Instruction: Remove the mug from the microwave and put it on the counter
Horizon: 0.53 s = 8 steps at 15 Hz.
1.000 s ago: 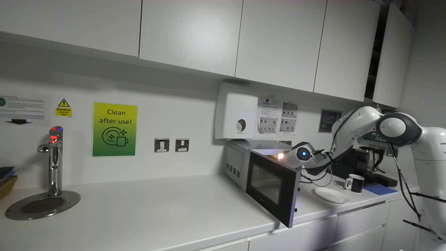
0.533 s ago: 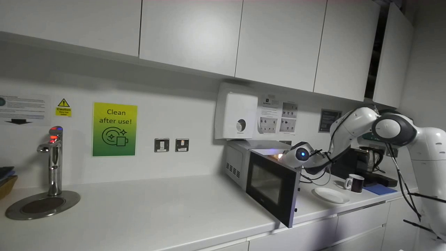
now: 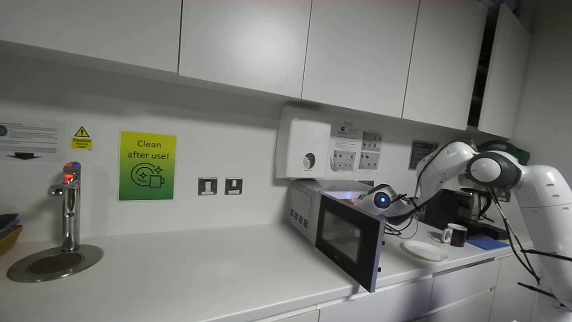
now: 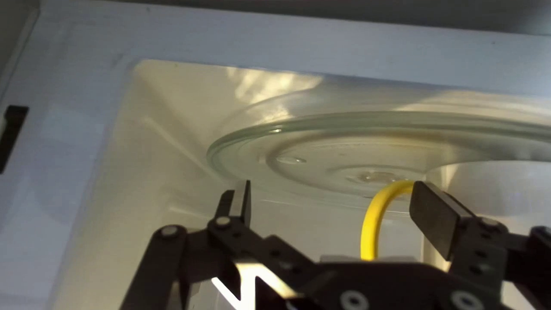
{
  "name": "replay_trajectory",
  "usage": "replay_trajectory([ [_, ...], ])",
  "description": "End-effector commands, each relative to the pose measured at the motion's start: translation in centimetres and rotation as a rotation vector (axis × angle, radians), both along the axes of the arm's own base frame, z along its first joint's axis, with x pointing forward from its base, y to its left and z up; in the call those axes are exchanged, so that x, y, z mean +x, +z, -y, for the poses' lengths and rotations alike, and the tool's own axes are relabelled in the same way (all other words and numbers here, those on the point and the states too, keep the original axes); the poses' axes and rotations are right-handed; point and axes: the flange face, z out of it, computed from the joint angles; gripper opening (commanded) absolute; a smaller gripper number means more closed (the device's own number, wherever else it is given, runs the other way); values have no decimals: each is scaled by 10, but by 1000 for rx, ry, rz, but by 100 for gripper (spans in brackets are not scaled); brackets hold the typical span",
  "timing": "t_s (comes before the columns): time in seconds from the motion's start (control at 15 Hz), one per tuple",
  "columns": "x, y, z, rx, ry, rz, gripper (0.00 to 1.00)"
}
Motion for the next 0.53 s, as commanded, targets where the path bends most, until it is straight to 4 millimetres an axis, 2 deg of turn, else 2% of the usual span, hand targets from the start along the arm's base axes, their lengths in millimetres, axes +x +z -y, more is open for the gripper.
replay_trajectory([
  [0.0, 13, 5, 0, 3, 34, 29, 100],
  [0.33, 20, 7, 0, -6, 43, 42, 100],
  [0.4, 20, 7, -1, -6, 45, 43, 98],
  [0.47, 20, 8, -1, -7, 46, 44, 92],
])
